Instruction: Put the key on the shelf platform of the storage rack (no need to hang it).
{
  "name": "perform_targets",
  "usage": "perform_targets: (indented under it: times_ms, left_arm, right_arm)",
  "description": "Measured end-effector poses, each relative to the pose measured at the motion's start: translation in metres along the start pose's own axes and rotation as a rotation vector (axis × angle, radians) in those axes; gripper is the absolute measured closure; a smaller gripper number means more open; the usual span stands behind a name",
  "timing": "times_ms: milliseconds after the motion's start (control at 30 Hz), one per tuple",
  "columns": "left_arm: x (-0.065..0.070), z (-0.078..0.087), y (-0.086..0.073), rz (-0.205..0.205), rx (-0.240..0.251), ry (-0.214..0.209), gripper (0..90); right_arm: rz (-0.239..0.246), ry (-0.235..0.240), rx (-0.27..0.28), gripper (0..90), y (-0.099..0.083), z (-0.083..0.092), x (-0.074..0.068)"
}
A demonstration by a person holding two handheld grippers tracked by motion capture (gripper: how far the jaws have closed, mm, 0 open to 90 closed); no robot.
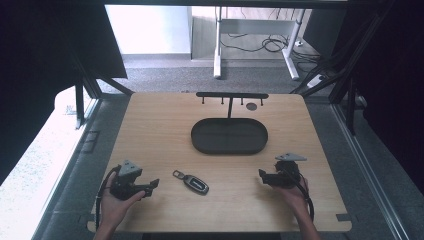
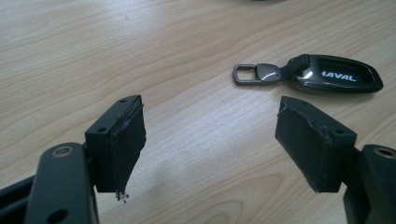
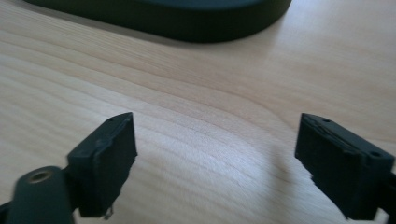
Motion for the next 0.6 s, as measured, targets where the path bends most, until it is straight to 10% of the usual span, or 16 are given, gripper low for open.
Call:
perform_targets:
  times_ms: [600]
  left_arm:
    - [0.001,0.001,0.000,-0.001,0.003,-0.003,24.6]
  right_arm:
    - [0.073,0.079,0.006,21.5,0.010,0.023,-0.011]
Point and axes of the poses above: each handheld gripper's, and its own axes: z roughly backward along the jaws, y roughly out of its top, x roughly to its right, the point moved 2 cm from there along -z, roughly forward along the jaws, and after that the axes turned 10 degrees about -z, right-handed, at the moved point
